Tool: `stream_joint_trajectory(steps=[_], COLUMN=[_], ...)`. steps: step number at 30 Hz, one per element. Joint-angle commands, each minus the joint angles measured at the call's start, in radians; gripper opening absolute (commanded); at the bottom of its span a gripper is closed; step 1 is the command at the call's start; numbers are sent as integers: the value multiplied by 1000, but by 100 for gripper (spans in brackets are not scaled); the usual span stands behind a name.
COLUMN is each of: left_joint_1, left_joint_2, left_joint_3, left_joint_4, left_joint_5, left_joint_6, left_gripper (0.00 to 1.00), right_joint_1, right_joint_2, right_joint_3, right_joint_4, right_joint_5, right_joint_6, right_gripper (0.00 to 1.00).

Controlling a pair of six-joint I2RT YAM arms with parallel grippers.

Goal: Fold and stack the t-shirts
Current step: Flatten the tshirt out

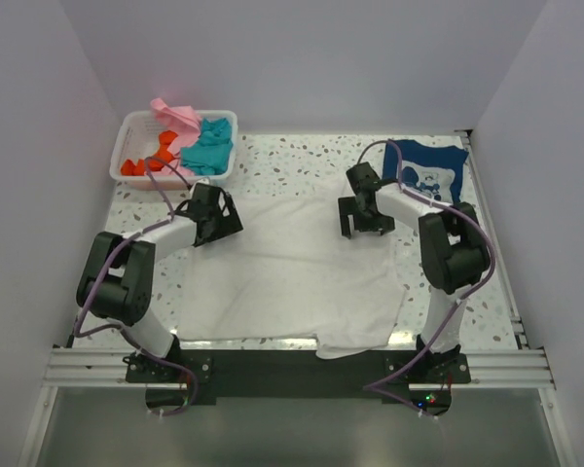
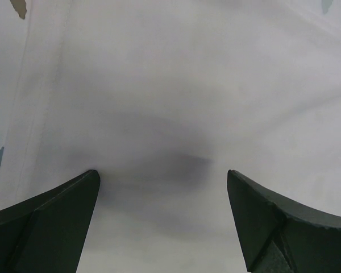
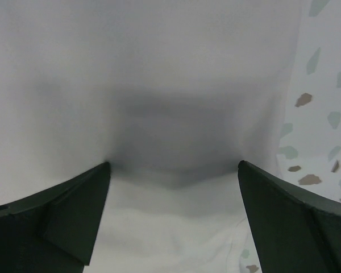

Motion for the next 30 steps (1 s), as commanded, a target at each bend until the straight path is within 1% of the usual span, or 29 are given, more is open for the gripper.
stream_joint_trajectory(steps=[1, 10, 19, 22, 25, 29, 30], left_joint_1=[29, 41, 50, 50, 52, 50, 50], left_joint_2=[65, 122, 148, 131, 82, -34, -59], left_joint_3=[15, 59, 101, 107, 107, 105, 95], left_joint_4=[9, 17, 11, 11, 3, -31, -43], left_joint_5=[30, 43, 37, 47, 60, 61, 64], left_joint_6=[24, 29, 30, 32, 32, 32, 29], left_gripper=[100, 100, 100, 100, 100, 100, 100], right_joint_1=[-4, -34, -56, -54, -54, -45, -42], right_joint_2=[53, 192, 249, 242, 202, 99, 47], right_joint_3=[65, 166, 252, 283, 301, 289, 278], right_joint_4=[10, 10, 8, -6, -12, -13, -12], right_joint_5=[-1, -13, -24, -51, -62, -78, -82], right_joint_6=[18, 9, -25, -51, -71, -88, -85], right_gripper=[99, 99, 99, 99, 99, 99, 99])
